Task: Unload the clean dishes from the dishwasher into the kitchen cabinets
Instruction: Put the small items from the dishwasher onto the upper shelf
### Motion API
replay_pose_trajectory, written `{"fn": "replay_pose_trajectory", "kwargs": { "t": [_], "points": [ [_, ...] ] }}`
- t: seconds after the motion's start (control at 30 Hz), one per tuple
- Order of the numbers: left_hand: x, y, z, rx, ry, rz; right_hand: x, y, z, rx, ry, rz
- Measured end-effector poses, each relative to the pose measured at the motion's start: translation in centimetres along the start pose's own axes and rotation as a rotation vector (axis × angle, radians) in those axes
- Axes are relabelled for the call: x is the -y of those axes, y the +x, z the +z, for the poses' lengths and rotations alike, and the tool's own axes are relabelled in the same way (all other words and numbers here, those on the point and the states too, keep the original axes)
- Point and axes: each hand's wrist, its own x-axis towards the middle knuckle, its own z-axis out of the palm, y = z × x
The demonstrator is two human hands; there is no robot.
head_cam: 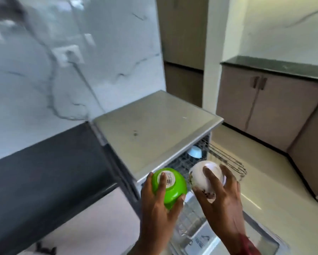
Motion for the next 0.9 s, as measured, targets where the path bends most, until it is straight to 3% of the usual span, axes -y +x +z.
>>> {"fn": "replay_pose_trajectory", "kwargs": {
  "t": [0.23, 0.5, 0.73, 0.9],
  "points": [
    [3.8, -7.1, -22.3, -0.49, 0.185, -0.084, 20.5, -4.0, -0.2, 0.137, 0.269, -0.474],
    [10.8, -11.2, -43.3, -0.841, 0.458, -0.268, 41.4, -6.5, 4.7, 0.255, 0.496, -0.842],
    [18.9, -9.9, -62.7, -0.985, 0.625, -0.383, 61.3, -6.8, 14.0, 0.265, 0.653, -0.901],
    [23.0, -2.8, -75.2, -1.003, 0.679, -0.295, 76.5, -3.1, 18.5, 0.148, 0.754, -0.839]
  ]
}}
